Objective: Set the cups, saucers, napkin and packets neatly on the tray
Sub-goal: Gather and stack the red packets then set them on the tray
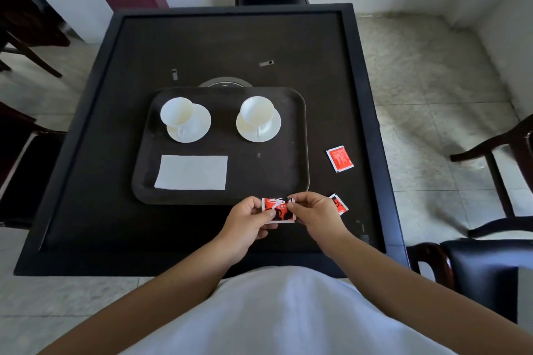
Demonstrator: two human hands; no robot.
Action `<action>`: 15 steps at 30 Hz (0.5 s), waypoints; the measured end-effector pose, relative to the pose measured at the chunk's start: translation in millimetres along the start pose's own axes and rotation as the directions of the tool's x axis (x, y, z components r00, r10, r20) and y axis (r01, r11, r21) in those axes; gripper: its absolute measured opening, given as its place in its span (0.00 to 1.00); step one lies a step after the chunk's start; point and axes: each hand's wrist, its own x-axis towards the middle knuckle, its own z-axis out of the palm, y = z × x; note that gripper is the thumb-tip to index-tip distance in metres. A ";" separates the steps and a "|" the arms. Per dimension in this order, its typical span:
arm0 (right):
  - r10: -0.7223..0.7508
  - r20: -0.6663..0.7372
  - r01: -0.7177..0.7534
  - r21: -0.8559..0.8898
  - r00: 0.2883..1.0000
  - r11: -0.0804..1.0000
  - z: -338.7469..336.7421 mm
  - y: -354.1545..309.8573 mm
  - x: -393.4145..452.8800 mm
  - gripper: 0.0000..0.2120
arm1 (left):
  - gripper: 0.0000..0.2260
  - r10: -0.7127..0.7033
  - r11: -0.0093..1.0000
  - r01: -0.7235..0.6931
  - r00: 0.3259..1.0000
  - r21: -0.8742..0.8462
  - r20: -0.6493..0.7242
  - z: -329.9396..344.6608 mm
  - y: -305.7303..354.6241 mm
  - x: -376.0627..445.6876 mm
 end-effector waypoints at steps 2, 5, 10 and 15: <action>0.009 0.001 -0.009 -0.029 1.000 1.000 -0.6 0.4 0.3 0.04 | 0.04 0.004 1.000 -0.004 1.000 0.005 0.008 0.4 0.2 1.2; -0.002 -0.008 0.001 -0.086 1.000 0.996 -3.1 1.0 1.2 0.04 | 0.04 0.006 1.000 -0.006 1.000 0.012 0.022 1.4 0.6 2.4; -0.004 -0.088 -0.005 -0.100 0.996 0.995 -15.7 5.6 8.4 0.05 | 0.04 -0.006 1.000 0.006 1.000 -0.004 0.023 1.3 2.4 6.4; 0.029 -0.434 -0.180 -0.311 0.901 0.933 -45.9 25.8 22.6 0.12 | 0.03 -0.031 0.999 0.032 0.999 -0.034 0.029 0.5 6.2 9.5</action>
